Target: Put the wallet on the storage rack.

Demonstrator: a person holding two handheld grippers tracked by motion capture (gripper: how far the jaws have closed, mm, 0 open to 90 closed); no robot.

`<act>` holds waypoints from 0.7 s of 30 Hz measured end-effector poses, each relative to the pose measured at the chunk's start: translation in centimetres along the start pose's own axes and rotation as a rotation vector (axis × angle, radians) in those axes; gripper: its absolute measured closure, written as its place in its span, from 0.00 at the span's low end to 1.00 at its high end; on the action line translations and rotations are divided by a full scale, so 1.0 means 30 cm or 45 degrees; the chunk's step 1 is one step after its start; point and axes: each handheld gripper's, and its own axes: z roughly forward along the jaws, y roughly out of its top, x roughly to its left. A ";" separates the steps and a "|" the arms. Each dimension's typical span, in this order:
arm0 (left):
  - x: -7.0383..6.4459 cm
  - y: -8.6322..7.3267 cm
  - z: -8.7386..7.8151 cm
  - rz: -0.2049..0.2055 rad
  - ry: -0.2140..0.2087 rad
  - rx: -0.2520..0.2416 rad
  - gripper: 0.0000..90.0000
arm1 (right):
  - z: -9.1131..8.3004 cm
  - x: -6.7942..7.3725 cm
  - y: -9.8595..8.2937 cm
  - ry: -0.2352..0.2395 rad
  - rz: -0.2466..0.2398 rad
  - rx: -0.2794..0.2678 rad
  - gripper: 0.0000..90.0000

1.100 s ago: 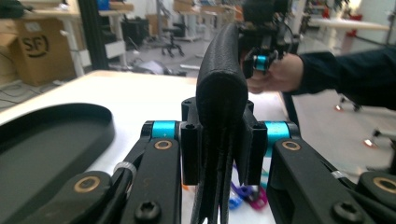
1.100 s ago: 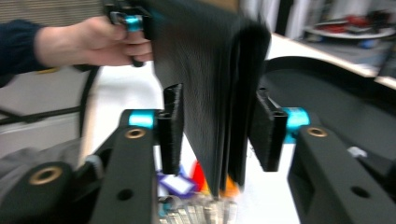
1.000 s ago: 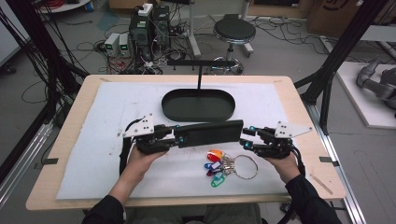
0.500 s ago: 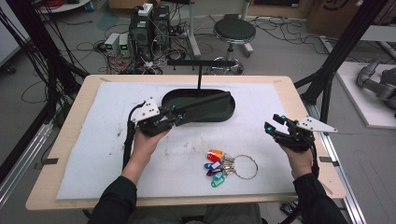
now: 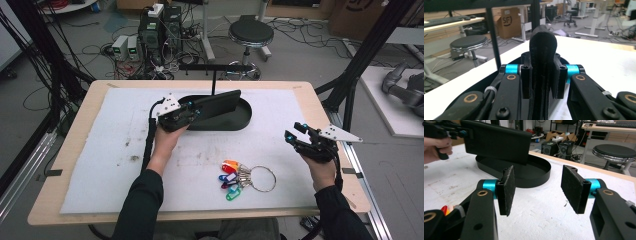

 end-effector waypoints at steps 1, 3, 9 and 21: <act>0.006 -0.009 0.008 -0.006 0.006 -0.010 0.82 | 0.000 0.000 0.000 0.001 0.000 -0.003 0.51; 0.018 -0.025 0.026 -0.040 -0.001 -0.034 0.82 | 0.000 0.000 0.000 -0.001 -0.001 -0.004 0.52; 0.022 -0.053 0.075 -0.037 0.008 -0.059 0.82 | 0.000 0.000 -0.001 0.003 -0.007 -0.004 0.52; 0.056 -0.094 0.074 -0.037 0.086 0.058 0.77 | 0.008 0.006 -0.004 0.013 -0.021 0.016 0.53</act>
